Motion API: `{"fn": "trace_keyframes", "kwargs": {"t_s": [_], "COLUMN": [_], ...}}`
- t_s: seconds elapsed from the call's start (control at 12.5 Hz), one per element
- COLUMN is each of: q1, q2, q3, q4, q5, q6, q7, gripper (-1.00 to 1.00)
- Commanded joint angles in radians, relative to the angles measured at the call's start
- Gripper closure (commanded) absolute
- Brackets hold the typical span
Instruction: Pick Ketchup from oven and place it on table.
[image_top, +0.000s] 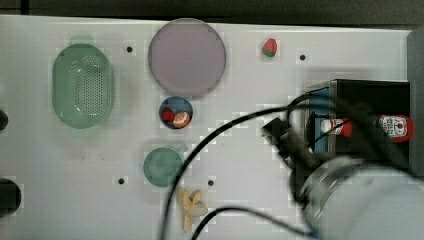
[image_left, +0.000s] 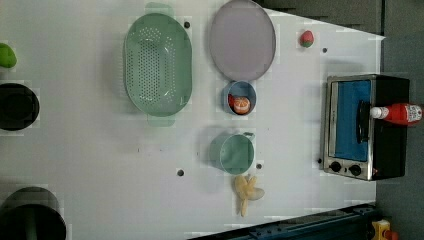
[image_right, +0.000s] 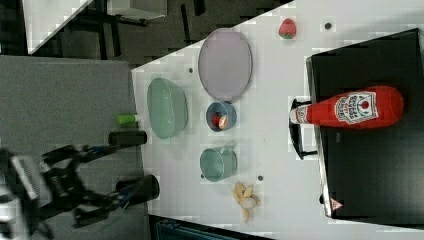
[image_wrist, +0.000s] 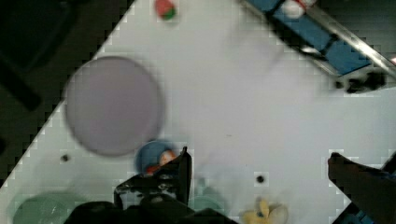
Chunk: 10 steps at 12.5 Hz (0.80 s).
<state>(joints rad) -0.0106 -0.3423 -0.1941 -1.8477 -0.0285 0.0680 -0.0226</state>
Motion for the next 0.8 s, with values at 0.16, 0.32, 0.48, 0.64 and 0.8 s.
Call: {"fn": "trace_keyframes", "kwargs": {"t_s": [0.16,0.32,0.48,0.64,0.8], "q1": [-0.026,-0.028,-0.029,-0.029,-0.031], "q2": [0.155,0.219,0.294,0.370,0.450], "q3": [-0.185,-0.257,-0.314,-0.354,-0.391], "q4": [-0.041,-0.039,-0.026,-0.007,0.022], "q5": [0.019,0.019,0.019,0.019,0.024], "q6": [0.107,0.196,0.289,0.353,0.387], "q7": [0.039,0.039,0.039,0.039,0.039], "gripper": [-1.00,-1.00,-1.00,-1.00,-1.00]}}
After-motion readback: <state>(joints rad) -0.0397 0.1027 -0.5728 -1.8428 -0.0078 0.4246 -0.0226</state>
